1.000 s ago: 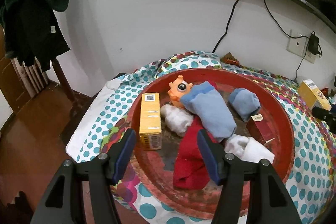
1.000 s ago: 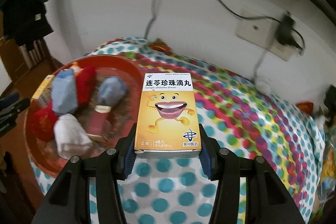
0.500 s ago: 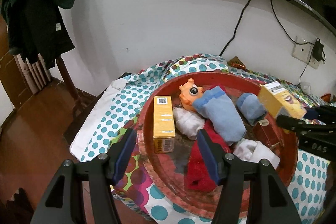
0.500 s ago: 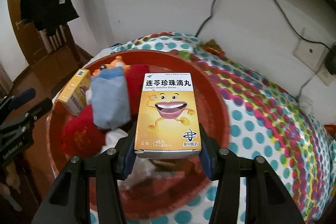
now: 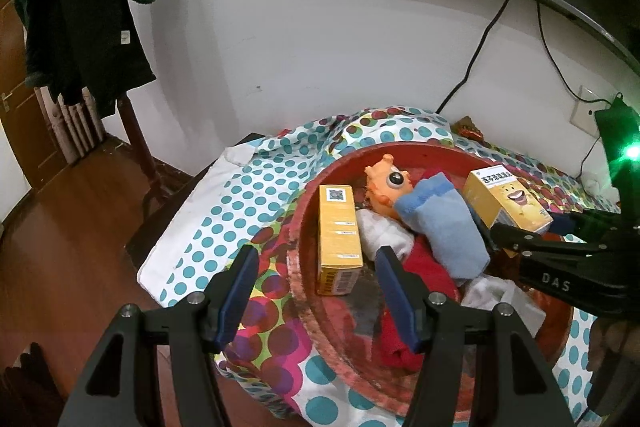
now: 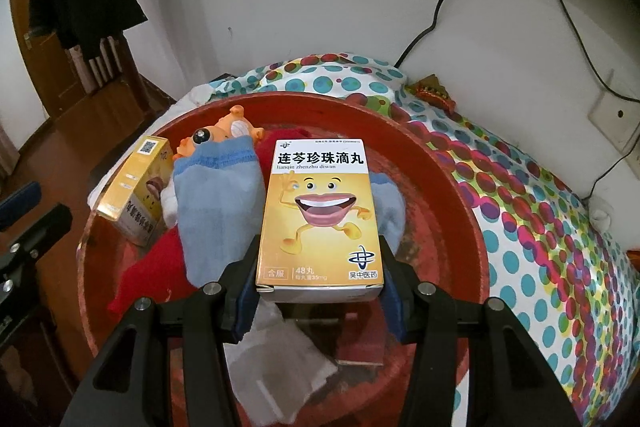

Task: Organize objects
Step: 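Carry the smiling-face medicine box onto the red tray and release it with the right gripper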

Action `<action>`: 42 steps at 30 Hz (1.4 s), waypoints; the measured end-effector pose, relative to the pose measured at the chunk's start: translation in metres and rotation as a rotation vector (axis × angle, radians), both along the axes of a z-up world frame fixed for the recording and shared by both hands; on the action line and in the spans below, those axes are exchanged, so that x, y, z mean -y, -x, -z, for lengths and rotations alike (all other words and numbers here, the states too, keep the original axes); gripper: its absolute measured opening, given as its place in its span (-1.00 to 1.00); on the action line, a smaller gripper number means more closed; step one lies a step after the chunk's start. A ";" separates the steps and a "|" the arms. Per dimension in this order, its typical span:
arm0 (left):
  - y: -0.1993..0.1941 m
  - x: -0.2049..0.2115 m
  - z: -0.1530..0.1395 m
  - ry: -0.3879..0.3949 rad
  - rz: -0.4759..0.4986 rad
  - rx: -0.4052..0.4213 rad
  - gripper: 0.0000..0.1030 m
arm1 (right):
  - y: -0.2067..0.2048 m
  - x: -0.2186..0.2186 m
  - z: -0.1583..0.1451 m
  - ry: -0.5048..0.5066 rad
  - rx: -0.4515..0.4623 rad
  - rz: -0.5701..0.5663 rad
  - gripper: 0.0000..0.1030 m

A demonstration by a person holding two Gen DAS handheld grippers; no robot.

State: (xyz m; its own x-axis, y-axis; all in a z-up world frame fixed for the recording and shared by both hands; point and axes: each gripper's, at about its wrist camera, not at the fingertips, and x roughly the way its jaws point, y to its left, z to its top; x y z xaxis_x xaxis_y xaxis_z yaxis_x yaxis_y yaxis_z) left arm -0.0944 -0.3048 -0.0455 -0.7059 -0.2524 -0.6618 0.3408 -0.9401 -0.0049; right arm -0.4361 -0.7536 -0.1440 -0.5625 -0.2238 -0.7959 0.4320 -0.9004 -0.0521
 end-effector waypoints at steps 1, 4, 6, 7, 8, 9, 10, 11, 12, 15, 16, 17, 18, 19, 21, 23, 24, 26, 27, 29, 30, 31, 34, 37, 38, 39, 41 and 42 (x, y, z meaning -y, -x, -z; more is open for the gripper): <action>0.000 0.000 0.000 0.000 0.001 0.000 0.21 | 0.001 0.001 0.001 -0.003 -0.002 0.008 -0.07; 0.000 0.002 0.000 -0.007 0.002 0.000 0.21 | 0.006 0.002 0.003 -0.003 -0.001 0.037 -0.07; 0.000 0.001 0.000 -0.005 0.004 0.000 0.21 | 0.010 0.002 0.004 -0.002 0.003 0.056 -0.07; 0.000 0.000 0.000 -0.005 0.006 0.000 0.21 | 0.012 0.002 0.006 -0.007 0.003 0.065 -0.07; 0.000 0.001 0.000 -0.006 0.006 0.000 0.21 | 0.014 0.002 0.007 -0.017 0.000 0.075 -0.07; 0.000 0.001 0.000 -0.008 0.006 0.000 0.21 | 0.016 0.002 0.008 -0.022 0.001 0.080 -0.07; 0.000 0.001 0.000 -0.010 0.008 0.000 0.21 | 0.019 0.001 0.008 -0.021 0.005 0.087 -0.07; 0.000 0.000 0.000 -0.009 0.010 0.000 0.21 | 0.022 0.001 0.009 -0.019 0.011 0.099 -0.07; 0.000 0.000 0.000 -0.008 0.009 0.000 0.21 | 0.024 0.001 0.010 -0.017 0.016 0.107 -0.07; 0.001 0.000 0.000 -0.011 0.012 0.001 0.21 | 0.029 0.004 0.012 -0.036 0.017 0.116 -0.06; 0.001 0.000 0.000 -0.012 0.013 0.002 0.21 | 0.030 0.004 0.012 -0.033 0.021 0.117 -0.06; 0.001 0.000 0.000 -0.011 0.015 0.002 0.21 | 0.031 0.005 0.012 -0.024 0.027 0.120 -0.06; 0.001 0.000 0.000 -0.011 0.016 0.004 0.21 | 0.032 0.004 0.013 -0.018 0.031 0.121 -0.06; 0.001 0.000 0.000 -0.011 0.017 0.003 0.21 | 0.032 0.005 0.013 -0.014 0.035 0.119 -0.06; 0.000 -0.001 0.000 -0.012 0.021 0.002 0.21 | 0.031 0.005 0.014 -0.009 0.040 0.114 -0.06; 0.001 -0.002 0.000 -0.010 0.021 0.003 0.21 | 0.030 0.007 0.015 -0.014 0.042 0.108 -0.06; 0.001 -0.002 0.000 -0.011 0.023 0.001 0.21 | 0.029 0.008 0.015 -0.014 0.041 0.109 -0.06; 0.001 -0.002 0.001 -0.010 0.023 0.002 0.21 | 0.027 0.008 0.015 -0.011 0.040 0.110 -0.05; 0.001 -0.002 0.001 -0.010 0.023 0.002 0.21 | 0.027 0.008 0.015 -0.013 0.039 0.109 -0.05; 0.002 -0.002 0.001 -0.010 0.024 0.002 0.21 | 0.026 0.008 0.015 -0.013 0.037 0.110 -0.05; 0.002 -0.003 0.001 -0.009 0.024 0.002 0.21 | 0.025 0.008 0.015 -0.012 0.037 0.109 -0.04; 0.001 -0.002 0.001 -0.010 0.028 0.000 0.21 | 0.024 0.008 0.014 -0.013 0.038 0.109 -0.04; 0.002 -0.003 0.003 0.001 0.023 0.005 0.21 | 0.023 0.008 0.012 -0.007 0.033 0.110 -0.03; 0.002 -0.004 0.003 0.003 0.025 0.007 0.21 | 0.020 0.007 0.007 0.004 0.027 0.111 0.17; 0.002 -0.004 0.003 0.005 0.023 0.006 0.21 | 0.018 0.006 0.004 0.003 0.017 0.114 0.31; 0.001 -0.004 0.003 0.006 0.024 0.006 0.21 | 0.017 0.005 0.002 0.003 0.012 0.113 0.38; 0.002 -0.006 0.003 0.009 0.027 0.008 0.21 | 0.012 0.004 -0.001 0.005 0.004 0.110 0.58; 0.001 -0.006 0.003 0.012 0.024 0.006 0.21 | 0.009 0.003 -0.003 0.002 0.002 0.110 0.60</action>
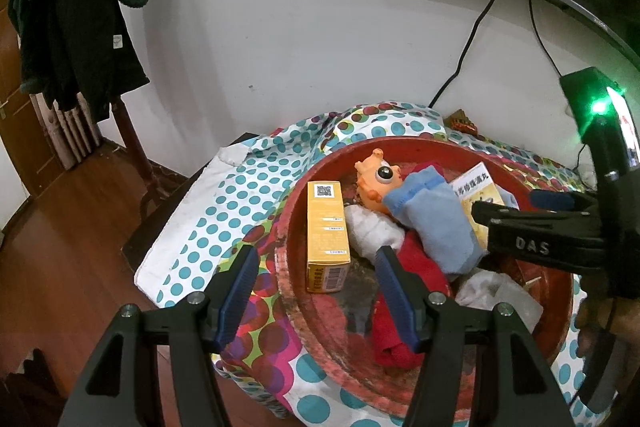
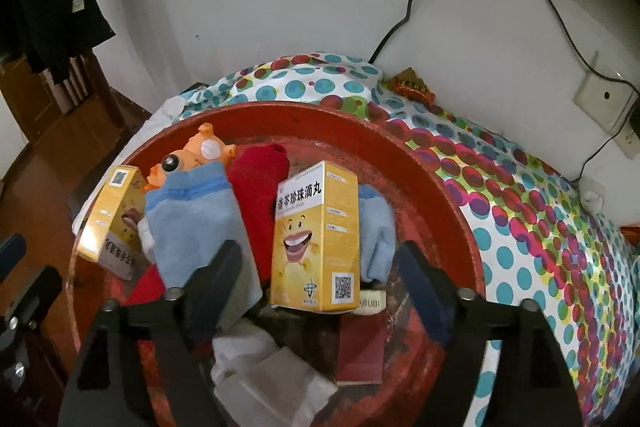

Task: Organize objects

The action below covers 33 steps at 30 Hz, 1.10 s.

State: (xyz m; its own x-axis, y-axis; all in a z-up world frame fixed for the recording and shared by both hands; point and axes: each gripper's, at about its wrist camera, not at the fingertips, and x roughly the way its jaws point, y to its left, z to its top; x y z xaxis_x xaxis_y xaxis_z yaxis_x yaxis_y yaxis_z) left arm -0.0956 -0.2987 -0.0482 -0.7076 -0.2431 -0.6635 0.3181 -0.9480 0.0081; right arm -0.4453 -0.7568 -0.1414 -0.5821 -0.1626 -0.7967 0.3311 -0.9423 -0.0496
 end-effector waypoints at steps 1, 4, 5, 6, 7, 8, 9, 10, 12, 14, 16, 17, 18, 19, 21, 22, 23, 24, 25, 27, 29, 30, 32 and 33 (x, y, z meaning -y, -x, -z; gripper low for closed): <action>0.000 -0.001 0.000 0.000 0.004 -0.001 0.21 | -0.004 0.000 -0.001 -0.002 -0.001 -0.002 0.64; 0.000 -0.004 -0.001 0.010 0.009 0.002 0.21 | -0.019 -0.004 -0.007 0.011 -0.003 -0.013 0.80; 0.001 -0.005 -0.001 0.008 0.013 0.004 0.21 | -0.022 -0.007 -0.009 0.017 0.001 -0.016 0.87; 0.001 -0.006 -0.001 0.006 0.018 0.006 0.21 | -0.027 -0.009 -0.011 0.032 0.006 -0.023 0.90; 0.001 -0.008 -0.001 0.009 0.019 0.010 0.21 | -0.032 -0.011 -0.013 0.049 0.006 -0.031 0.92; 0.002 -0.009 -0.001 0.012 0.022 0.014 0.21 | -0.038 -0.014 -0.015 0.046 0.002 -0.026 0.95; 0.001 -0.011 -0.002 0.014 0.028 0.016 0.21 | -0.043 -0.016 -0.017 0.038 -0.002 -0.019 0.97; 0.001 -0.013 -0.002 0.014 0.035 0.018 0.21 | -0.049 -0.019 -0.019 0.027 -0.008 -0.013 0.98; 0.001 -0.016 -0.003 0.017 0.045 0.020 0.21 | -0.057 -0.025 -0.021 0.003 -0.009 0.004 0.99; 0.001 -0.020 -0.004 0.014 0.052 0.023 0.21 | -0.067 -0.032 -0.020 -0.010 -0.001 0.013 0.99; 0.002 -0.025 -0.004 0.007 0.066 0.030 0.21 | -0.077 -0.037 -0.016 -0.020 0.019 0.026 0.99; 0.002 -0.027 -0.004 0.002 0.072 0.035 0.21 | -0.080 -0.040 -0.014 -0.022 0.030 0.030 0.99; 0.002 -0.030 -0.004 -0.004 0.083 0.040 0.21 | -0.083 -0.043 -0.011 -0.021 0.045 0.036 0.99; 0.003 -0.032 -0.004 -0.005 0.087 0.042 0.21 | -0.086 -0.045 -0.008 -0.014 0.062 0.037 0.99; 0.004 -0.038 -0.003 0.002 0.099 0.053 0.21 | -0.090 -0.047 -0.002 -0.009 0.097 0.037 0.99; 0.004 -0.040 -0.002 0.004 0.101 0.059 0.21 | -0.092 -0.047 0.000 -0.011 0.102 0.041 0.99; 0.005 -0.042 -0.002 0.004 0.106 0.063 0.21 | -0.094 -0.048 0.002 -0.009 0.106 0.046 0.99; 0.004 -0.045 -0.001 0.004 0.113 0.062 0.21 | -0.097 -0.047 0.004 -0.007 0.108 0.044 0.99; 0.004 -0.047 -0.001 0.004 0.115 0.063 0.21 | -0.099 -0.048 0.005 -0.006 0.112 0.041 0.99; 0.005 -0.049 -0.002 -0.006 0.126 0.067 0.21 | -0.103 -0.048 0.009 0.004 0.121 0.036 0.99; 0.005 -0.051 -0.002 -0.020 0.134 0.068 0.21 | -0.105 -0.048 0.012 0.003 0.128 0.033 0.98; 0.005 -0.052 -0.002 -0.022 0.135 0.070 0.21 | -0.106 -0.048 0.013 0.005 0.129 0.032 0.98; 0.006 -0.053 -0.002 -0.020 0.136 0.078 0.21 | -0.107 -0.048 0.016 0.005 0.134 0.027 0.98; 0.006 -0.053 -0.001 -0.019 0.136 0.082 0.21 | -0.108 -0.048 0.017 0.006 0.138 0.026 0.98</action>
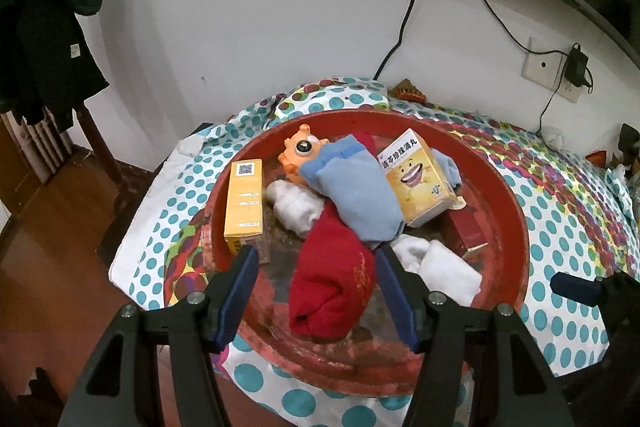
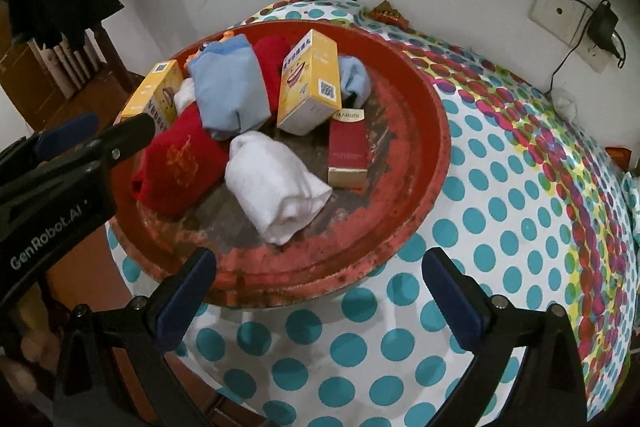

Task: Organize objects

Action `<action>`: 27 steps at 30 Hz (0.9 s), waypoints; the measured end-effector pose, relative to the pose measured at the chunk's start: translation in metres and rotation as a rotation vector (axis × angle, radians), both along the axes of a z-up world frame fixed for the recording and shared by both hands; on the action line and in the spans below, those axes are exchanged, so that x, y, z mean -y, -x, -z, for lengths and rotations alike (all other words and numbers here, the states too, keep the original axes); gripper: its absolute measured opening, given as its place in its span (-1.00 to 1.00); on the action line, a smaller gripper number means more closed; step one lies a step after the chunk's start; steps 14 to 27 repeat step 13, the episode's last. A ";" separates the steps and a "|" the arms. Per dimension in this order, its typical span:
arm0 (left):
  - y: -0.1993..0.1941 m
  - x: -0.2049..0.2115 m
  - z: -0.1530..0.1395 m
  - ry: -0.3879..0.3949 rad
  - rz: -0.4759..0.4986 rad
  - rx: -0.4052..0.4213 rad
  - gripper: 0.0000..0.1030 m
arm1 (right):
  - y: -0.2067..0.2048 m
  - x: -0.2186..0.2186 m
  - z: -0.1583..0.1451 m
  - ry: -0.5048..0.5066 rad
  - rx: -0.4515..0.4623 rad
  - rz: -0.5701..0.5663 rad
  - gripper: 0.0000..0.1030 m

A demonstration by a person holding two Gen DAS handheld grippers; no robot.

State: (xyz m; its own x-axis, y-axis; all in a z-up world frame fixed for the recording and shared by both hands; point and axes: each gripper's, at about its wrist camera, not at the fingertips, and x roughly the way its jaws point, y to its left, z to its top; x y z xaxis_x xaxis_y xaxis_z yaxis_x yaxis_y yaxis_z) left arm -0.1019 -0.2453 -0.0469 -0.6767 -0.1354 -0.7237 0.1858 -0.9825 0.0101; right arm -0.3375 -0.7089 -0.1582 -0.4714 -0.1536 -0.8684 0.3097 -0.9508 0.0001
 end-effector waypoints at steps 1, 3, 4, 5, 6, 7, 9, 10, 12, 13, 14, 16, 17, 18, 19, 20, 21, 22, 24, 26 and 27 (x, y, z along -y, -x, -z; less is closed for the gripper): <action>0.000 0.000 0.000 -0.001 -0.002 0.003 0.21 | -0.001 0.000 0.000 0.004 0.003 0.000 0.98; 0.001 0.001 0.001 -0.005 -0.002 0.008 0.21 | -0.002 0.001 0.000 0.000 0.004 -0.005 0.98; 0.001 0.001 0.001 -0.007 -0.002 0.008 0.21 | -0.002 0.002 -0.001 0.001 0.001 -0.006 0.98; 0.000 0.002 0.000 -0.013 -0.002 0.000 0.21 | -0.003 0.002 -0.001 0.003 -0.003 -0.008 0.99; -0.001 0.003 0.000 -0.018 0.001 -0.004 0.21 | -0.004 0.002 -0.002 0.002 -0.005 -0.011 0.99; -0.002 0.003 0.000 -0.025 0.004 -0.008 0.21 | -0.004 0.002 -0.002 -0.002 -0.005 -0.011 0.99; -0.003 0.004 -0.001 -0.034 0.007 -0.016 0.21 | -0.005 0.003 -0.002 -0.009 -0.012 -0.014 0.99; -0.004 0.003 -0.002 -0.031 0.013 -0.020 0.21 | -0.005 0.003 -0.002 -0.015 -0.013 -0.017 0.98; -0.003 0.002 -0.002 -0.015 0.013 -0.012 0.21 | -0.004 0.002 -0.002 -0.014 -0.010 -0.021 0.98; -0.003 0.001 -0.002 -0.011 0.011 -0.009 0.21 | -0.004 0.002 -0.002 -0.014 -0.010 -0.021 0.98; -0.003 0.001 -0.002 -0.011 0.011 -0.009 0.21 | -0.004 0.002 -0.002 -0.014 -0.010 -0.021 0.98; -0.003 0.001 -0.002 -0.011 0.011 -0.009 0.21 | -0.004 0.002 -0.002 -0.014 -0.010 -0.021 0.98; -0.003 0.001 -0.002 -0.011 0.011 -0.009 0.21 | -0.004 0.002 -0.002 -0.014 -0.010 -0.021 0.98; -0.003 0.001 -0.002 -0.011 0.011 -0.009 0.21 | -0.004 0.002 -0.002 -0.014 -0.010 -0.021 0.98; -0.003 0.001 -0.002 -0.011 0.011 -0.009 0.21 | -0.004 0.002 -0.002 -0.014 -0.010 -0.021 0.98; -0.003 0.001 -0.002 -0.011 0.011 -0.009 0.21 | -0.004 0.002 -0.002 -0.014 -0.010 -0.021 0.98; -0.003 0.001 -0.002 -0.011 0.011 -0.009 0.21 | -0.004 0.002 -0.002 -0.014 -0.010 -0.021 0.98; -0.003 0.001 -0.002 -0.011 0.011 -0.009 0.21 | -0.004 0.002 -0.002 -0.014 -0.010 -0.021 0.98; -0.003 0.001 -0.002 -0.011 0.011 -0.009 0.21 | -0.004 0.002 -0.002 -0.014 -0.010 -0.021 0.98; -0.003 0.001 -0.002 -0.011 0.011 -0.009 0.21 | -0.004 0.002 -0.002 -0.014 -0.010 -0.021 0.98; -0.003 0.001 -0.002 -0.011 0.011 -0.009 0.21 | -0.004 0.002 -0.002 -0.014 -0.010 -0.021 0.98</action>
